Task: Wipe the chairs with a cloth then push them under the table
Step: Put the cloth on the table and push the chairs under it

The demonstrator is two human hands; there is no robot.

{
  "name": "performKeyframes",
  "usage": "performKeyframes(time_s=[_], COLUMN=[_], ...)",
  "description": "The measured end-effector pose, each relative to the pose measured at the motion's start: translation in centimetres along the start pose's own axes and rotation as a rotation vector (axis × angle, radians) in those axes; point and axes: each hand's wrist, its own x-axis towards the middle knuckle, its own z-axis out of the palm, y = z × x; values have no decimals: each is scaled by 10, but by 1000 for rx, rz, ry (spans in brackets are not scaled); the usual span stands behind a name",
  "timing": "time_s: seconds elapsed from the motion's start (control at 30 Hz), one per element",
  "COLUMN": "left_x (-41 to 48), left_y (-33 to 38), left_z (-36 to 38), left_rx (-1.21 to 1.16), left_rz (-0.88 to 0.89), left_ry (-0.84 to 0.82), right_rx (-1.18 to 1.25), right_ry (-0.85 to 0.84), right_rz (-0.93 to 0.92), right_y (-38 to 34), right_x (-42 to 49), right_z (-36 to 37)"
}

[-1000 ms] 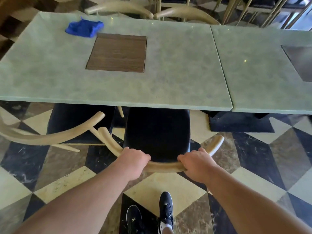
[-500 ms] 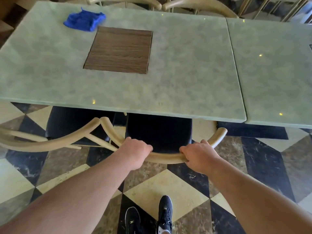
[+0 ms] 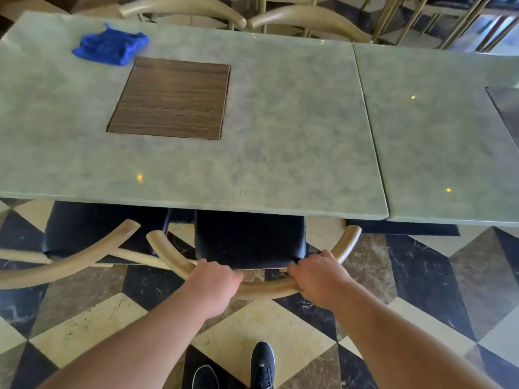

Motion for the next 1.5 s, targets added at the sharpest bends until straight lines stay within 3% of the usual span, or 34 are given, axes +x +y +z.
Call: performKeyframes(time_s=[0.63,0.73,0.9,1.07,1.17,1.23,1.5], left_x=[-28,-39,-65,-99,-112,-123,-122], left_y=[-26,-49,-114,-176,-205,-227,-256], left_z=[18,27,47,50,58,66,65], left_rx=[-135,-114,11,93,132,113,-278], left_rz=[44,86,112,29,-10,-129,-440], left_ry=[-58,-3,157,216,226,213,182], right_rx=[-37,-4,200,373,416,426,395], right_ry=[-120,-144,-35,27,41,54,109], right_rz=[107,193,246,361,397,373,322], right_y=[-46,-66,-149,-241,-256,-261,-263], right_x=[-3,-3,21,72,92,105,129], right_z=[-14,-19,-37,-60,-68,-74,-72])
